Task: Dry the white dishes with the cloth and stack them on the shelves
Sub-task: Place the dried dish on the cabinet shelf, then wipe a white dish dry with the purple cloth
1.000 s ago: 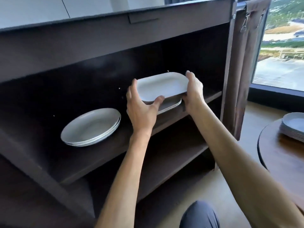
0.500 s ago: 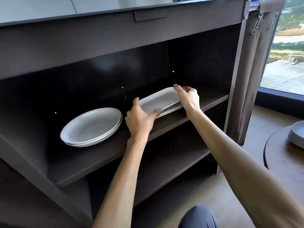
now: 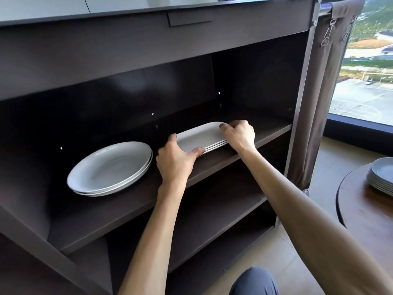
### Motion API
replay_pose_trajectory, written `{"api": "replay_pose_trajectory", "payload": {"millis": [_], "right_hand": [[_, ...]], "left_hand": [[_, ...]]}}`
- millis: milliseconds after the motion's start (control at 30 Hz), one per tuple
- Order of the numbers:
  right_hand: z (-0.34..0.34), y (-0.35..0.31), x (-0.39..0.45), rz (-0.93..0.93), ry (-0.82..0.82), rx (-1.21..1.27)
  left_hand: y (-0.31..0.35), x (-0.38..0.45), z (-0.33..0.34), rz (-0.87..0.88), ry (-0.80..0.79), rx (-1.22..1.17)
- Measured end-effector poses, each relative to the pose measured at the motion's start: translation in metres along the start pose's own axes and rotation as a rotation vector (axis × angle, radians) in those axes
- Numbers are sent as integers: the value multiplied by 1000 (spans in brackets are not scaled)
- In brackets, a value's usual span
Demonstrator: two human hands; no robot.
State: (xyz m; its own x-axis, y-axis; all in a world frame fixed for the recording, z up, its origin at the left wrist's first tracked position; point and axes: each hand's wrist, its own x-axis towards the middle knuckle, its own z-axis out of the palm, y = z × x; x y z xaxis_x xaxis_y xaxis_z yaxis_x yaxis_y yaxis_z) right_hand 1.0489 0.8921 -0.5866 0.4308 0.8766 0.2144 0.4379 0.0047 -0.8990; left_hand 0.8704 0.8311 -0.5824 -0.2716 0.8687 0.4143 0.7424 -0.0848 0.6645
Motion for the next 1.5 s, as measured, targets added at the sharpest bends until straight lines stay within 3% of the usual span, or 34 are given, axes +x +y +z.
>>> {"api": "replay_pose_trajectory", "payload": {"millis": [367,467,667,833,1000,1133,1233,1367,1500], "right_hand": [[6,-14,-23,-67,85,-71],[-4,-13,-29,-60,160,26],[-53,10,-43,-125,358,91],[-153,61,-69,-116,535,-38],[-269,133,-115,104,641,-206],[-333,204,-160,424,704,-308],[-360,249,-194,528,686,-504],[-362,271,-208,541,647,-748],[-359,272,-197,584,620,-765]], "left_hand": [[6,-1,-2,-49,-61,4],[14,-11,-1,62,48,-47],[56,-52,34,378,147,-465],[121,-108,84,486,-39,-716],[194,-166,144,430,-379,-796],[237,-209,213,391,-644,-640],[259,-226,266,410,-792,-404],[271,-232,312,339,-777,-195],[277,-227,332,190,-670,-220]]}}
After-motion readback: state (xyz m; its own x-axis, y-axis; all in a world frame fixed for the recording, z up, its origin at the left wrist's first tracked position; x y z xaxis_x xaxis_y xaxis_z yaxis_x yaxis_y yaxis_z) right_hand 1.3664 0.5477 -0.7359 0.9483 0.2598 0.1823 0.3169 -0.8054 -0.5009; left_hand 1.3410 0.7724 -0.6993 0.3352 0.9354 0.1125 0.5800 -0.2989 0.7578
